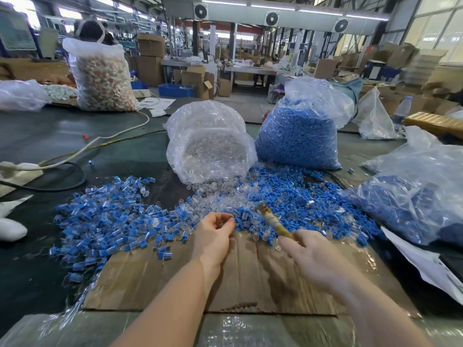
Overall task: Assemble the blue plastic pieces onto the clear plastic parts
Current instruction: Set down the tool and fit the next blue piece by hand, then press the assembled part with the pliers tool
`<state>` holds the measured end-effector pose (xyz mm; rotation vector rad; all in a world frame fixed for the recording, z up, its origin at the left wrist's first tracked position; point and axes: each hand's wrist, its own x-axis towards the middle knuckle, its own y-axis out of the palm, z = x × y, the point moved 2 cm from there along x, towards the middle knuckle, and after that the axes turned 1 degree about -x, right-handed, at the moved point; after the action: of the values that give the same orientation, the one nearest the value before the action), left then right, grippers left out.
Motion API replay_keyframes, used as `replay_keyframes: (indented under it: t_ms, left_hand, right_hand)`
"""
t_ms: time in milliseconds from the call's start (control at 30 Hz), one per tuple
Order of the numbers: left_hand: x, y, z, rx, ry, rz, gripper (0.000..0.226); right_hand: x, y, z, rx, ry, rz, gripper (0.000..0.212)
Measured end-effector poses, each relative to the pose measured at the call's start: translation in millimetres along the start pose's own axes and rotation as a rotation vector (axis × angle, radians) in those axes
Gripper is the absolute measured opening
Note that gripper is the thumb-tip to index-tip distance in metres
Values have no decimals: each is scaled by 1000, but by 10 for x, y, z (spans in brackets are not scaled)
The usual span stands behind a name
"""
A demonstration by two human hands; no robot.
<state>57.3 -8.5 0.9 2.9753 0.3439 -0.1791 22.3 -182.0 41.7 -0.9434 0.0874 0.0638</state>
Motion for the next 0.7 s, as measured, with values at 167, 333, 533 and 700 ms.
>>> replay_keyframes:
  t_ms: [167,333,533,700]
  left_hand:
    - [62,-50,-74,27,-14,-56,5]
    - [89,-96,-118,76,-33,-94,6]
    - [95,-119,-123,58,-59,-121,8]
    - [102,-141,-132,12,-107,-118,10]
  right_hand:
    - [-30,151,176,339,41,238,27]
    - [-26,170,243,478,117,338,25]
    - [-34,167,264,429,111,444,12]
    - [-30,159,285,357,104,446,14]
